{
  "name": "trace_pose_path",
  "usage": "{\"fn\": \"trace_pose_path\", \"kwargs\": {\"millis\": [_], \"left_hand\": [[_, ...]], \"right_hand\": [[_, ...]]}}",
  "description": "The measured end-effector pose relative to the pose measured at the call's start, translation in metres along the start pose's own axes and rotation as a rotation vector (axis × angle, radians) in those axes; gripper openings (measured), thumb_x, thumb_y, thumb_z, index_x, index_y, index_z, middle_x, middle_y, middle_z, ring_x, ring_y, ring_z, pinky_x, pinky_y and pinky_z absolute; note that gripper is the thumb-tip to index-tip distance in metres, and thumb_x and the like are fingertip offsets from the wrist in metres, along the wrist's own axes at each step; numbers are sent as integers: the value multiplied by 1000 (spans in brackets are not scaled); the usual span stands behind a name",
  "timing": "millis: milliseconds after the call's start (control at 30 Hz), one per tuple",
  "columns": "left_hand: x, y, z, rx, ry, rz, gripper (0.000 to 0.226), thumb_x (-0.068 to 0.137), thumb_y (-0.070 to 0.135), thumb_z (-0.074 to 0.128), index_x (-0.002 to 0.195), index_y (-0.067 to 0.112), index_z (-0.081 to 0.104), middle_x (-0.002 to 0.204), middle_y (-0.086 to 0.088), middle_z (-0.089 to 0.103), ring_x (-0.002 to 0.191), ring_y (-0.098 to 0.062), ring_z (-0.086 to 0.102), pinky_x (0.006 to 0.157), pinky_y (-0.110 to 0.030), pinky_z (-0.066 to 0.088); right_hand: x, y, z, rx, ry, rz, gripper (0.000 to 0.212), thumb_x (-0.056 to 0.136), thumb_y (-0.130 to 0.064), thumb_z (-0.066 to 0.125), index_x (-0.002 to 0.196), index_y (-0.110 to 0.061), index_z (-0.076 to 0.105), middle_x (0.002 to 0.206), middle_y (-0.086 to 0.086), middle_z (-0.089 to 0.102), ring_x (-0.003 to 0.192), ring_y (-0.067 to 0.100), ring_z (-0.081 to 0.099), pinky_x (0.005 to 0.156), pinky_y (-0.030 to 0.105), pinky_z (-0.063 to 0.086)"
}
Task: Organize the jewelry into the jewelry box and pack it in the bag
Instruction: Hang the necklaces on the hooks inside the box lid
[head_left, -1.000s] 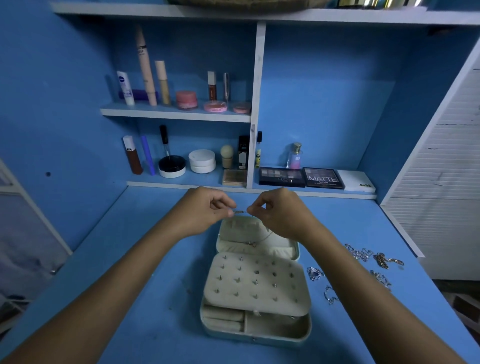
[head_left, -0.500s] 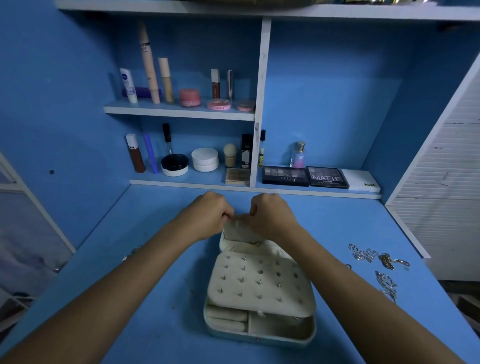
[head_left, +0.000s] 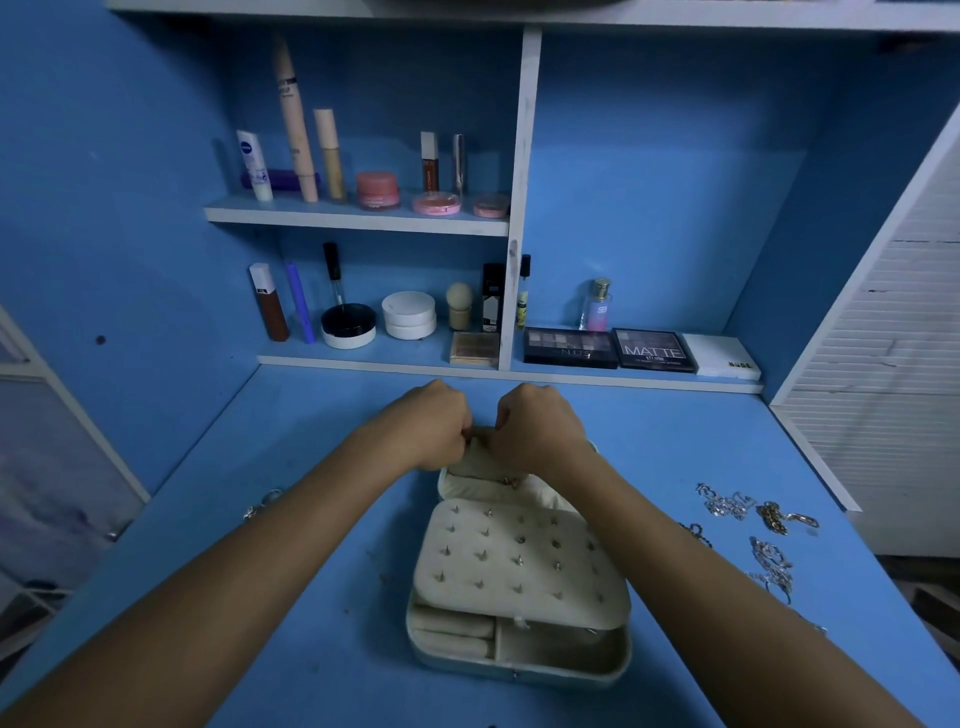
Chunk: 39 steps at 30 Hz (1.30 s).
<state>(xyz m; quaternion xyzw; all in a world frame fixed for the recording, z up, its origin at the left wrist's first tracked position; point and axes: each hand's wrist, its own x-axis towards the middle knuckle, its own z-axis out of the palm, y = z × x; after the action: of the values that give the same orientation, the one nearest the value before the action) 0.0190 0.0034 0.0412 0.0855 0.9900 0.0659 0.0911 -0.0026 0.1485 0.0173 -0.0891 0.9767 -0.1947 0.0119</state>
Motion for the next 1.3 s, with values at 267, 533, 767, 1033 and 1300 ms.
{"fn": "trace_pose_path", "kwargs": {"millis": [267, 533, 767, 1033, 1300], "left_hand": [[-1, -8, -6, -49, -1, 60, 30, 88, 4, 51, 95, 17, 76, 94, -1, 60, 89, -24, 62, 74, -32, 55], [1, -10, -2, -40, -6, 77, 28, 89, 7, 51, 97, 16, 76, 90, 0, 59, 87, -23, 61, 68, -31, 52], [-3, -12, -7, -45, -46, 94, 31, 87, 8, 51, 99, 17, 78, 101, -5, 71, 90, -22, 65, 80, -39, 58], [-15, -5, -17, -158, -45, 112, 23, 89, 16, 57, 97, 23, 77, 85, 7, 69, 84, -14, 64, 78, -31, 56], [-14, 4, -17, -507, 45, 95, 15, 85, 16, 71, 86, 30, 68, 87, 8, 69, 79, -7, 64, 69, -20, 49]], "right_hand": [[-2, 4, -5, 100, -56, 23, 23, 82, -34, 71, 78, -11, 70, 88, 5, 67, 84, 21, 64, 63, 25, 48], [0, -3, -1, 45, -9, 81, 17, 83, -26, 67, 91, -12, 68, 91, 4, 65, 79, 21, 60, 63, 27, 47], [1, -6, -3, 41, -37, 114, 20, 81, -27, 68, 97, -15, 67, 95, 3, 63, 80, 21, 60, 68, 28, 50], [-6, -1, -18, 4, -147, 81, 43, 77, -57, 71, 90, -16, 69, 89, 0, 66, 77, 19, 62, 70, 27, 50], [-23, 12, -49, 31, -279, -38, 21, 89, -21, 57, 72, -22, 71, 80, -3, 64, 71, 15, 59, 62, 25, 48]]}}
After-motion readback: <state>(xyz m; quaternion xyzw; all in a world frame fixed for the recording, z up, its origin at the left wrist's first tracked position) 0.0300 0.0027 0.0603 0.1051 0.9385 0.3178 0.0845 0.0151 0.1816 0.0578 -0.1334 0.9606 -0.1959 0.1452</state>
